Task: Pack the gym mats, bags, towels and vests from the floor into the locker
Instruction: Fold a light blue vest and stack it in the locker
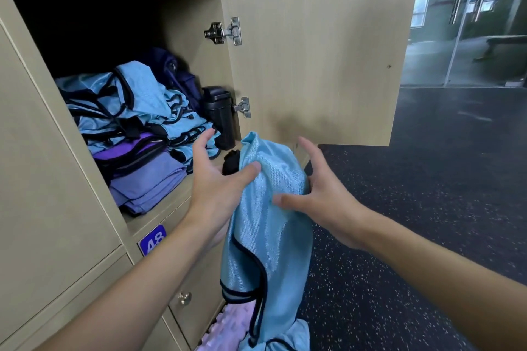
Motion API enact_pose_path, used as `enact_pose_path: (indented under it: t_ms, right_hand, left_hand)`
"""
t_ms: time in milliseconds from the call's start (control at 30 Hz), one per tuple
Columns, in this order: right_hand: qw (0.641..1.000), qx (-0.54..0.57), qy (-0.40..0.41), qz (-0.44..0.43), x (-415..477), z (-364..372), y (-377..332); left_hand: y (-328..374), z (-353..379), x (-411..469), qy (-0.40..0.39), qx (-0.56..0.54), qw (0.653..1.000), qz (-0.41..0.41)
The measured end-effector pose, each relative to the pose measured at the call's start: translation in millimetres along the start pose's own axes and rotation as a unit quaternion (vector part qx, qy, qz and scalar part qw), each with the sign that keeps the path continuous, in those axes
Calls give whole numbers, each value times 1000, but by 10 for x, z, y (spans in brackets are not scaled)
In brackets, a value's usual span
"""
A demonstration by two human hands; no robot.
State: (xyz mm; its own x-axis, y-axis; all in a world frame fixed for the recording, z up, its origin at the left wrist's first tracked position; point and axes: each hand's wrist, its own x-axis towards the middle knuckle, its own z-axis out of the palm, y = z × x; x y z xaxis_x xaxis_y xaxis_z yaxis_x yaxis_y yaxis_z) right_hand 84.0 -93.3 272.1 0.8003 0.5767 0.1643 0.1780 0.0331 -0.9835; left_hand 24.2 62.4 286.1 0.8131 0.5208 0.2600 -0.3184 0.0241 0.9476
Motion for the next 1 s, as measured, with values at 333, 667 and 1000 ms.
enact_pose_path:
  t_ms: [333,667,1000]
  right_hand:
    - [985,92,145,-29,78,-83,-141]
    - [992,118,45,24,86,-160,-173]
    - [988,151,8,37,76,-145,-240]
  left_hand:
    - [-60,-84,-89,-211,147,966,3]
    - [53,-29,-87,-143,359,911,145]
    - [62,-170,-57,-191,390,875,215]
